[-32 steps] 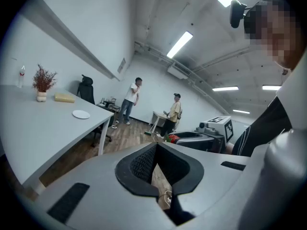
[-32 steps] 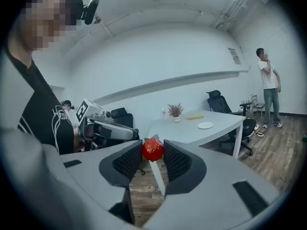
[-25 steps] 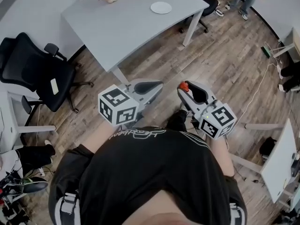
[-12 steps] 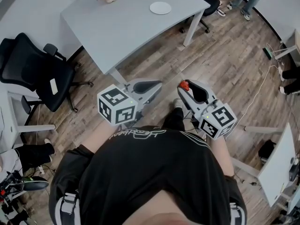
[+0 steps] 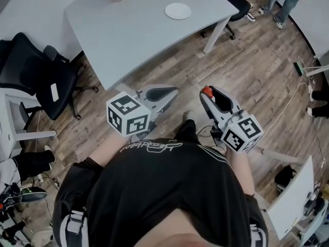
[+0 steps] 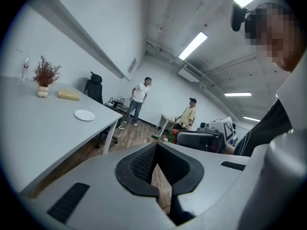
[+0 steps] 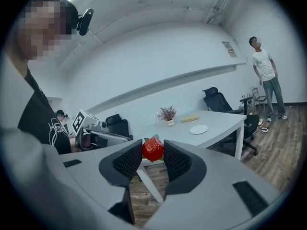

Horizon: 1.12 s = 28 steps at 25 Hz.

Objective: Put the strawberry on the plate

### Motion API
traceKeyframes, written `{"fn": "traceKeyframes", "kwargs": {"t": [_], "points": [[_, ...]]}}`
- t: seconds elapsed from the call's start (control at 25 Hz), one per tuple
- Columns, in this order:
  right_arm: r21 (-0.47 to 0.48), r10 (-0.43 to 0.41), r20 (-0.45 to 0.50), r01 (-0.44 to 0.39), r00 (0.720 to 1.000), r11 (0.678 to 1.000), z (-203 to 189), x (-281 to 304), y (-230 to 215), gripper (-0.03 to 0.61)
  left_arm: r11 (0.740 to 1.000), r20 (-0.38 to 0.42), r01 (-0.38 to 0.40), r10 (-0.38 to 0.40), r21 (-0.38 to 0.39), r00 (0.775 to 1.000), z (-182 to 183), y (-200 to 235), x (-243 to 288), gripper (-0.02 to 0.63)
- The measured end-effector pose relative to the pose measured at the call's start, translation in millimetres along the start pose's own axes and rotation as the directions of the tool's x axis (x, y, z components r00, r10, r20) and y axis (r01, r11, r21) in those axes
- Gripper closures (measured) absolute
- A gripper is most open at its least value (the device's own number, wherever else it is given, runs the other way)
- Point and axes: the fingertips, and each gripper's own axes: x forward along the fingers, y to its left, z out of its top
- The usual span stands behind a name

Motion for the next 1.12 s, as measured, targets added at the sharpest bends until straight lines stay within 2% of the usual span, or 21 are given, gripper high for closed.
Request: {"fn": "traceKeyframes", "kwargs": {"t": [0.4, 0.68, 0.92, 1.12], "points": [[-0.009, 0.036, -0.035, -0.036, 0.999, 0.999, 40, 36, -117, 0.445, 0.995, 0.033, -0.067, 0.069, -0.08, 0.997, 51, 66, 95, 0.606], [-0.038, 0.056, 0.0, -0.056, 0.998, 0.998, 83, 39, -194, 0.445, 0.995, 0.067, -0.082, 0.087, -0.065, 0.994, 101, 83, 168, 0.606], [-0.052, 0.073, 0.013, -0.073, 0.997, 0.996, 100, 38, -237, 0.445, 0.993, 0.09, -0.106, 0.109, -0.043, 0.99, 123, 88, 202, 0.606], [-0.045, 0.096, 0.003, -0.096, 0.995, 0.994, 99, 48, -247, 0.445, 0.99, 0.084, -0.13, 0.134, -0.053, 0.987, 124, 99, 206, 0.606]]}}
